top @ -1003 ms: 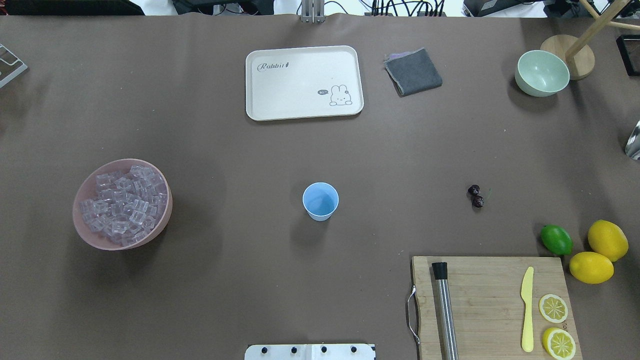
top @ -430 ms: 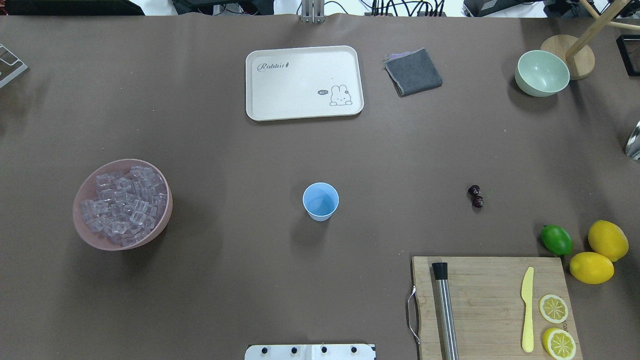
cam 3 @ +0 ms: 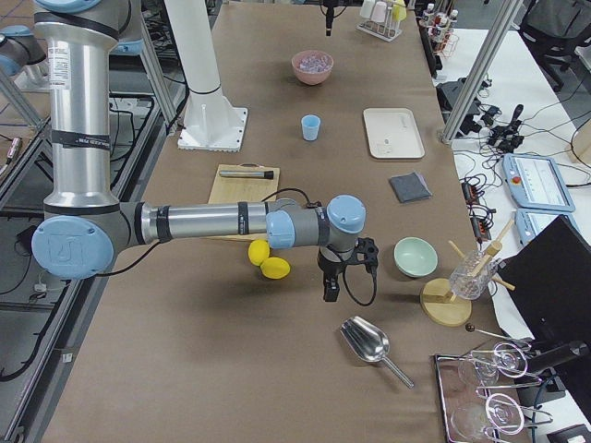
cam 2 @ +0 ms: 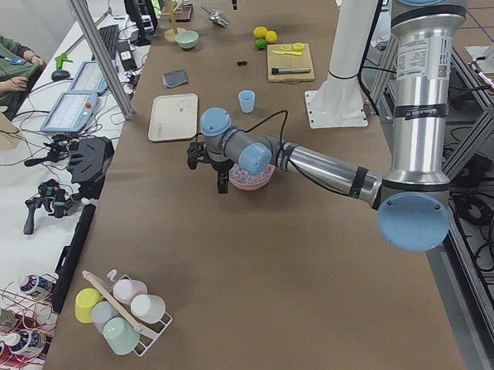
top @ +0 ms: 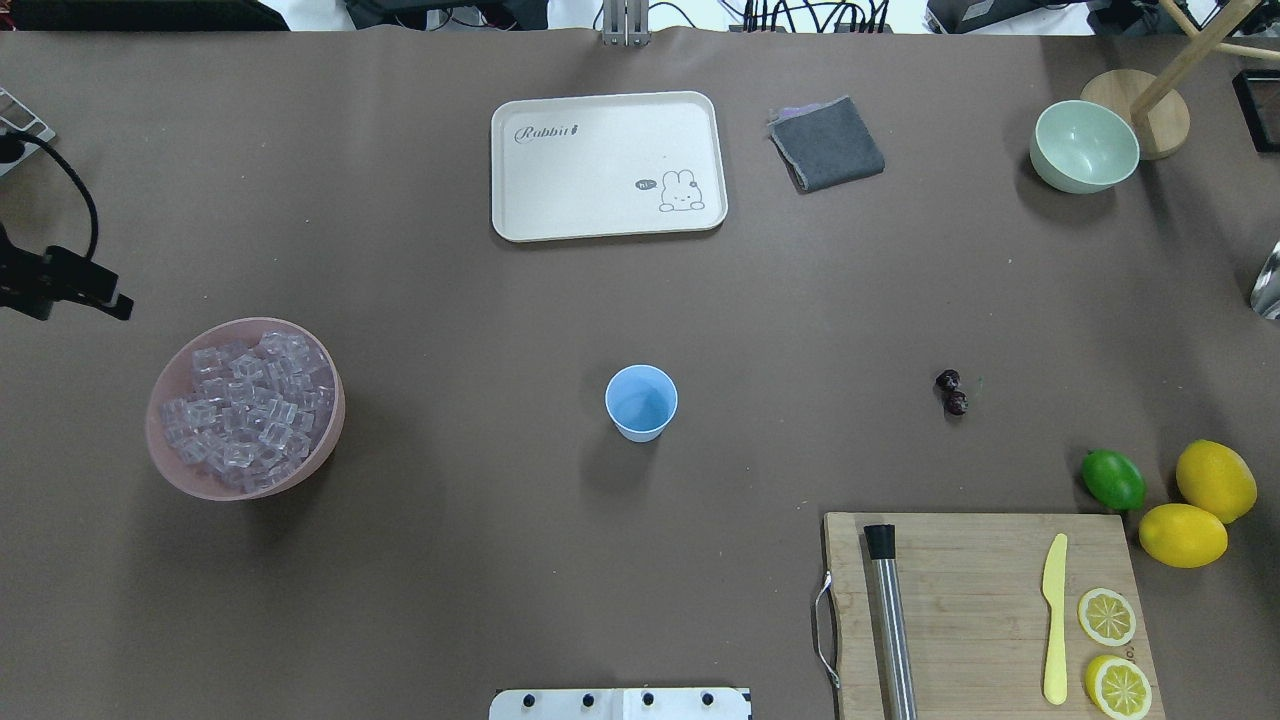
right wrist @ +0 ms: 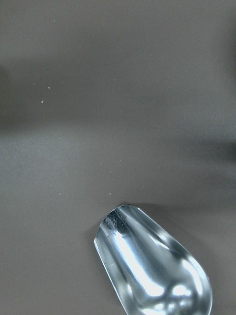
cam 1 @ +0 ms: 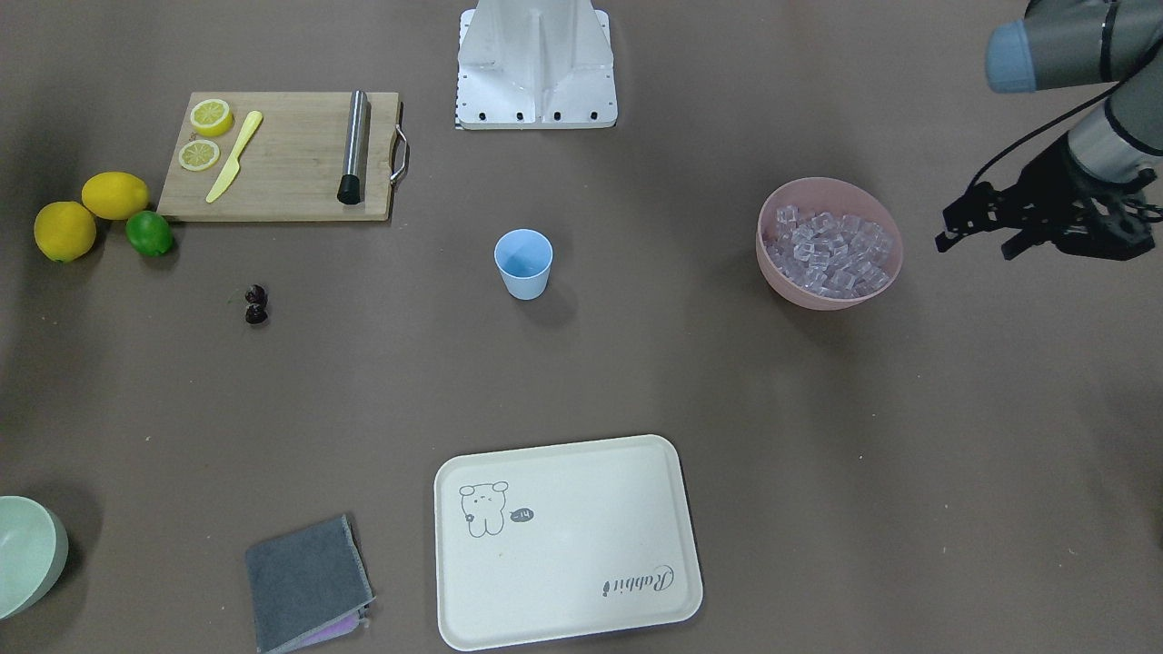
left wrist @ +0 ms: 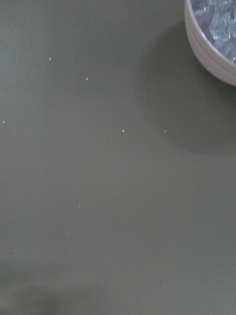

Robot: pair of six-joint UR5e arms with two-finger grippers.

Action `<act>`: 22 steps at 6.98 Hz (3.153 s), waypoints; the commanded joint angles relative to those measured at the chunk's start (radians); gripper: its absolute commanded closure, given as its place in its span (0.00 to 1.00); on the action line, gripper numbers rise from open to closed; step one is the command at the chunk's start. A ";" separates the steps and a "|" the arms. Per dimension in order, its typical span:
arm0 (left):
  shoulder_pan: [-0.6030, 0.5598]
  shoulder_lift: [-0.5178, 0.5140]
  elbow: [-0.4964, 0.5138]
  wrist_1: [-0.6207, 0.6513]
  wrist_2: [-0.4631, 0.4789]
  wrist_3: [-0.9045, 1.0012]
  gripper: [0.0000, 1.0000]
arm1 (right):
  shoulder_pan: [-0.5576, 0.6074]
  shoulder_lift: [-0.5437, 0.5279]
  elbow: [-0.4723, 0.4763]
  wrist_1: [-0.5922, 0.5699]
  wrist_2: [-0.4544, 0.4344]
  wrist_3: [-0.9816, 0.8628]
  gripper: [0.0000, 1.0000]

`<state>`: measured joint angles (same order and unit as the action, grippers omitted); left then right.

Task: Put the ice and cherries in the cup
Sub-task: 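Move the left gripper over the pink bowl of ice cubes, then lower the left gripper into the ice and grasp an ice cube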

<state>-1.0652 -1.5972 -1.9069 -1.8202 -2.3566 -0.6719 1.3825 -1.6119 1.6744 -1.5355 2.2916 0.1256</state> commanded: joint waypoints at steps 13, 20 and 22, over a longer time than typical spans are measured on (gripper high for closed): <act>0.390 0.022 -0.169 0.136 0.450 0.540 0.03 | -0.029 0.000 -0.018 -0.003 0.031 0.003 0.00; 0.439 0.026 -0.138 0.136 0.542 0.543 0.03 | -0.031 0.001 -0.031 -0.003 0.035 0.003 0.00; 0.439 0.028 -0.138 0.136 0.562 0.543 0.03 | -0.033 0.001 -0.031 -0.003 0.037 0.003 0.00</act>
<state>-0.6264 -1.5703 -2.0457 -1.6843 -1.8015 -0.1290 1.3504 -1.6108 1.6436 -1.5386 2.3282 0.1289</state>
